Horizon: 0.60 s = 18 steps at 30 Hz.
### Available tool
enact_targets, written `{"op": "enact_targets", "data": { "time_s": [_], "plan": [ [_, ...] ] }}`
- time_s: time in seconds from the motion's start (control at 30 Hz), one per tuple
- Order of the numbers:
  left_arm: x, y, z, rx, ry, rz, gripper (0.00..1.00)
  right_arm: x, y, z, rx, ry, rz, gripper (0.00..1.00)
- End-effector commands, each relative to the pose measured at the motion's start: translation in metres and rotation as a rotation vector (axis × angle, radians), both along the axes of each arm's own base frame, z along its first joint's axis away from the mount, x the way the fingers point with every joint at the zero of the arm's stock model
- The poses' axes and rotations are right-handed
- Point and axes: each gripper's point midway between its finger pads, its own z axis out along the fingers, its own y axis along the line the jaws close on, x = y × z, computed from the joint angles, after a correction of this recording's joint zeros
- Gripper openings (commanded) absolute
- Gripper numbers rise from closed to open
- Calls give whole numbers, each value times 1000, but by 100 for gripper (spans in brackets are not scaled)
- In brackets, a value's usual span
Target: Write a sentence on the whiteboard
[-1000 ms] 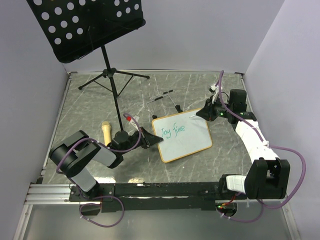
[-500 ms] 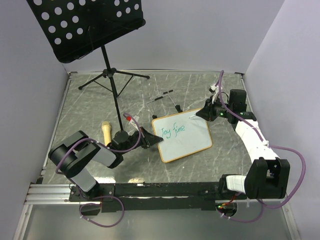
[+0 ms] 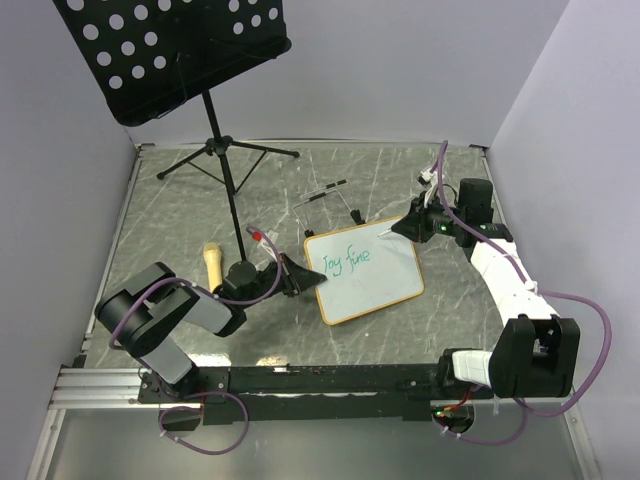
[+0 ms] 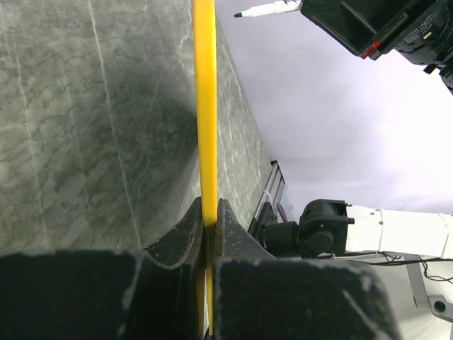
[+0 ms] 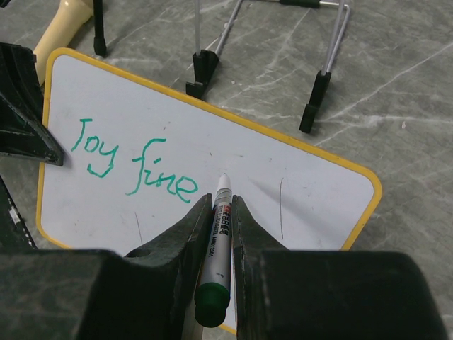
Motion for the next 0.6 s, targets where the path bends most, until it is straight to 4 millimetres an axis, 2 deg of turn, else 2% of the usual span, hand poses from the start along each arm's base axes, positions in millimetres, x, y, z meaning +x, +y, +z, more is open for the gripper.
{"op": "enact_targets", "data": {
  "time_s": [0.0, 0.57],
  "plan": [
    [-4, 1, 83, -215, -272, -2, 1, 2, 1, 3, 8, -30, 21, 0],
    [-4, 1, 83, -216, -274, -3, 1, 2, 1, 3, 9, -25, 22, 0]
  ]
}}
